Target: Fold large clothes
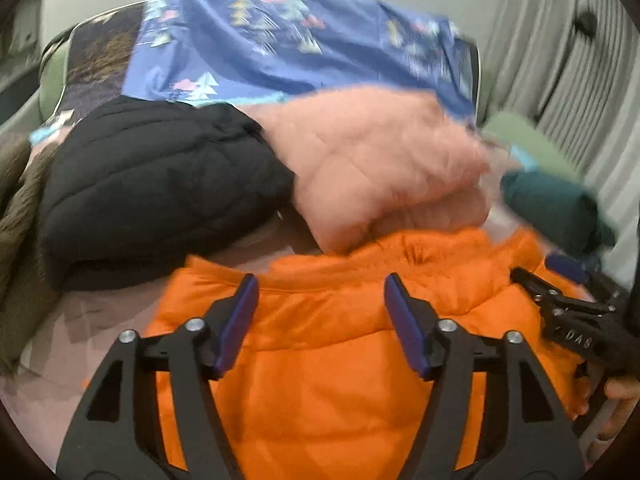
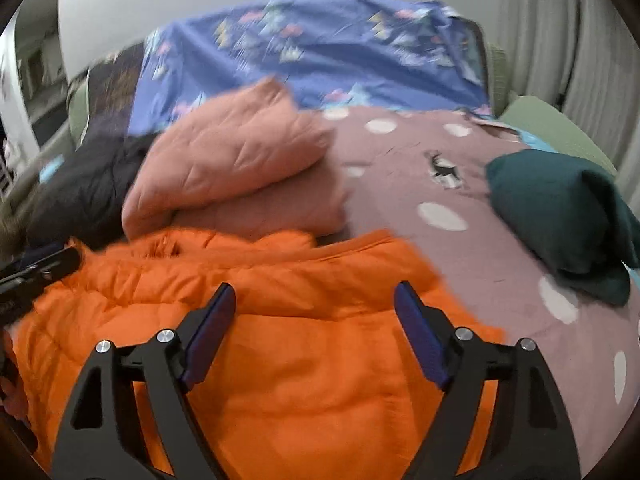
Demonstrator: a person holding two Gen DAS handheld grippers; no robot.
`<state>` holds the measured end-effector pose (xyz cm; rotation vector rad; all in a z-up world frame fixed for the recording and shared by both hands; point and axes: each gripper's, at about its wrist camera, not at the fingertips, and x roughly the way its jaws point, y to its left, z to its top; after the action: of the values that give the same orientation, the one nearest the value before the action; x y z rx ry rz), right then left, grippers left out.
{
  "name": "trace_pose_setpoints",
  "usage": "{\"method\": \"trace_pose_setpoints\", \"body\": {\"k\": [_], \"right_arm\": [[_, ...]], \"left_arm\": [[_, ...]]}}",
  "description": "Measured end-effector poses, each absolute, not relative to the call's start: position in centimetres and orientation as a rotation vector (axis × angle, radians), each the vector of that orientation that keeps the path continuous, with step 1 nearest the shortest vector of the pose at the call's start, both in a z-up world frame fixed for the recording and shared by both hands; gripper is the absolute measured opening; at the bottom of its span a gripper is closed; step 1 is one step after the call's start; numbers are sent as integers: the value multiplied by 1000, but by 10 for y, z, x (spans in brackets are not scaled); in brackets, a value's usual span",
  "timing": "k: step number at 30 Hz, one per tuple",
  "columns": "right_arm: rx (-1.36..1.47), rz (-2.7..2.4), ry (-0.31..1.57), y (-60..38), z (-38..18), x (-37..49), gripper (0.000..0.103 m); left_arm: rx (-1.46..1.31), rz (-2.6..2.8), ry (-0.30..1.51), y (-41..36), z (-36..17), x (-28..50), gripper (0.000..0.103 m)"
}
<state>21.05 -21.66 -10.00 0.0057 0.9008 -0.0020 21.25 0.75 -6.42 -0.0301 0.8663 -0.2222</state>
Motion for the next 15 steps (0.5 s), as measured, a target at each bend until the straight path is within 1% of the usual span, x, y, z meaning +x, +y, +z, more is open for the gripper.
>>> {"method": "trace_pose_setpoints", "body": {"k": [2,5,8,10,12,15], "right_arm": [[77,-15,933,-225,-122,221,91],[115,-4,933,-233,-131,226,92],[71,-5,907,-226,-132,222,92],[82,37,884,-228,-126,217,92],[93,75,834,-235,-109,202,91],[45,47,721,-249,-79,176,91]], "left_arm": [[102,-146,890,-8,-92,223,80],[-13,-169,935,6,-108,233,81],[-13,-167,923,9,-110,228,81],[-21,-161,921,13,-110,223,81],[-21,-149,912,20,-107,213,81],[-40,-109,840,44,-85,189,80]]}}
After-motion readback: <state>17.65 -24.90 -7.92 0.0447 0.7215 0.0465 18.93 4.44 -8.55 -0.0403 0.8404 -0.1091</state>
